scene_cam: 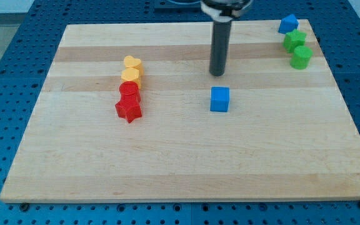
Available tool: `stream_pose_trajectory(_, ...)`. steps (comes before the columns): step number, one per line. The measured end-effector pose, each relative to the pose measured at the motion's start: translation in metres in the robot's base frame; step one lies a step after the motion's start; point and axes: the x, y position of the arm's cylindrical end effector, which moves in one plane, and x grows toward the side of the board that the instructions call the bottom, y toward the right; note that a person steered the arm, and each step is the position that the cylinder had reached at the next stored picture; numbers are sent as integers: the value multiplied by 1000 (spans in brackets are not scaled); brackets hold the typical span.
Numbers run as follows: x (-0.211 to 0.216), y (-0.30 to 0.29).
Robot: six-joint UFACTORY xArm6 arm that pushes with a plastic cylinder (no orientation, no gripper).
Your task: Push the cube towards the right side of the board
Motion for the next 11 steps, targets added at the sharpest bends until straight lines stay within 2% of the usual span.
stream_pose_trajectory(2,42,-56)
stream_pose_trajectory(3,60,-57)
stream_pose_trajectory(5,77,-21)
stream_pose_trajectory(8,78,58)
stream_pose_trajectory(11,58,124)
